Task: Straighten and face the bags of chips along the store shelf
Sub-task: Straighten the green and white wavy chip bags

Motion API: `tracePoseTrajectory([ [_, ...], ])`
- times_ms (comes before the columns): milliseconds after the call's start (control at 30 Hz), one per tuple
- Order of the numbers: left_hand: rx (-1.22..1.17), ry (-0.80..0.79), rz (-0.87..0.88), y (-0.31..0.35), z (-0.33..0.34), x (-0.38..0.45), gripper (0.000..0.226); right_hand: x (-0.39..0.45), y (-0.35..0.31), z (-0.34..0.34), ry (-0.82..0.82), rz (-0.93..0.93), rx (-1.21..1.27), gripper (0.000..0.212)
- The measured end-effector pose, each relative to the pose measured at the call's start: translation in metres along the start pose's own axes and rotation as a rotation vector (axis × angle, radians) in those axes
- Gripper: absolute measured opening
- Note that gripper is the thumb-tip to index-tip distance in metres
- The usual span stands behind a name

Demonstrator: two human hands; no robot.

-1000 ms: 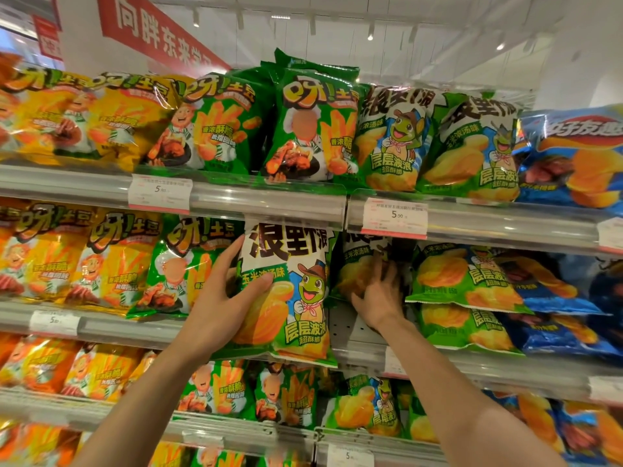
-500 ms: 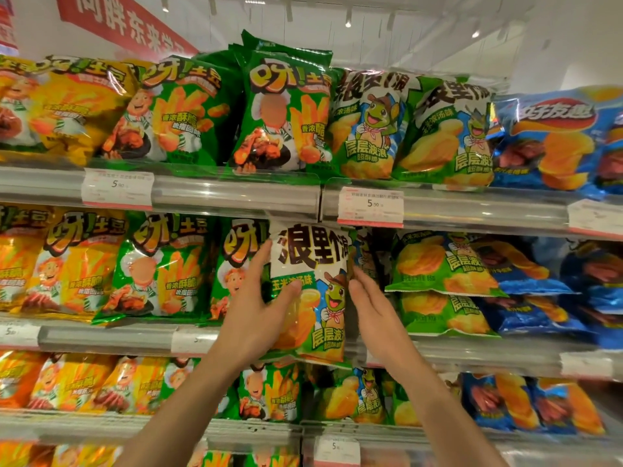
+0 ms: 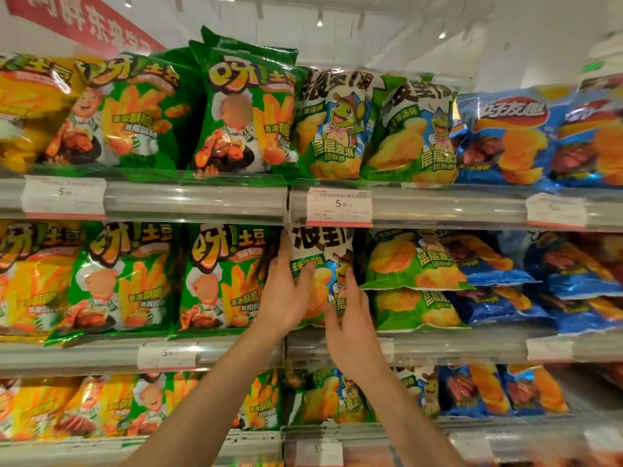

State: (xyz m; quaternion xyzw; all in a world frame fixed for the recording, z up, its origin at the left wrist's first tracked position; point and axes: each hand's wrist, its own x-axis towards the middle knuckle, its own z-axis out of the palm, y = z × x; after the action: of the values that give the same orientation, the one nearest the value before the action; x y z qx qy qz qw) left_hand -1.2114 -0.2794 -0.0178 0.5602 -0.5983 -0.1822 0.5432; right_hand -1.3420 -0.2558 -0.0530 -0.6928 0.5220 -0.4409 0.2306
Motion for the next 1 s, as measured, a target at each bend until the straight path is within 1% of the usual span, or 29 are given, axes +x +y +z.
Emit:
tracePoseTrajectory([
  [133,-0.040,-0.079,-0.039,-0.014,0.006,0.003,0.079,-0.002,0.012,0.005,0.092,-0.041,-0.115,0.071],
  [267,-0.083,-0.137,-0.091,-0.006,0.003,-0.001,0.069,-0.001,0.016,0.007,0.115,-0.045,-0.141,0.070],
  [333,-0.111,-0.165,-0.112,-0.002,0.002,-0.001,0.060,0.001,0.015,0.006,0.100,-0.033,-0.145,0.067],
  [367,-0.123,-0.173,-0.123,0.000,0.000,-0.002,0.059,0.001,0.014,0.006,0.092,-0.027,-0.146,0.066],
  [567,-0.107,-0.188,-0.092,-0.007,-0.008,-0.015,0.062,-0.005,0.006,-0.002,0.044,-0.024,-0.088,0.066],
  [633,-0.094,-0.179,-0.058,-0.012,-0.014,-0.025,0.062,-0.011,0.001,-0.008,-0.004,-0.014,-0.060,0.065],
  [733,-0.081,-0.143,-0.042,-0.020,-0.027,-0.043,0.057,-0.024,-0.006,-0.017,-0.109,0.027,0.005,0.058],
  [900,-0.107,-0.069,-0.073,-0.023,-0.045,-0.076,0.040,-0.048,-0.002,-0.037,-0.098,0.015,0.086,0.036],
  [967,-0.091,-0.064,-0.085,-0.024,-0.045,-0.086,0.034,-0.056,0.005,-0.047,-0.142,0.033,0.175,0.027],
  [1000,-0.093,-0.061,-0.098,-0.024,-0.044,-0.091,0.032,-0.061,0.008,-0.053,-0.163,0.029,0.193,0.027],
])
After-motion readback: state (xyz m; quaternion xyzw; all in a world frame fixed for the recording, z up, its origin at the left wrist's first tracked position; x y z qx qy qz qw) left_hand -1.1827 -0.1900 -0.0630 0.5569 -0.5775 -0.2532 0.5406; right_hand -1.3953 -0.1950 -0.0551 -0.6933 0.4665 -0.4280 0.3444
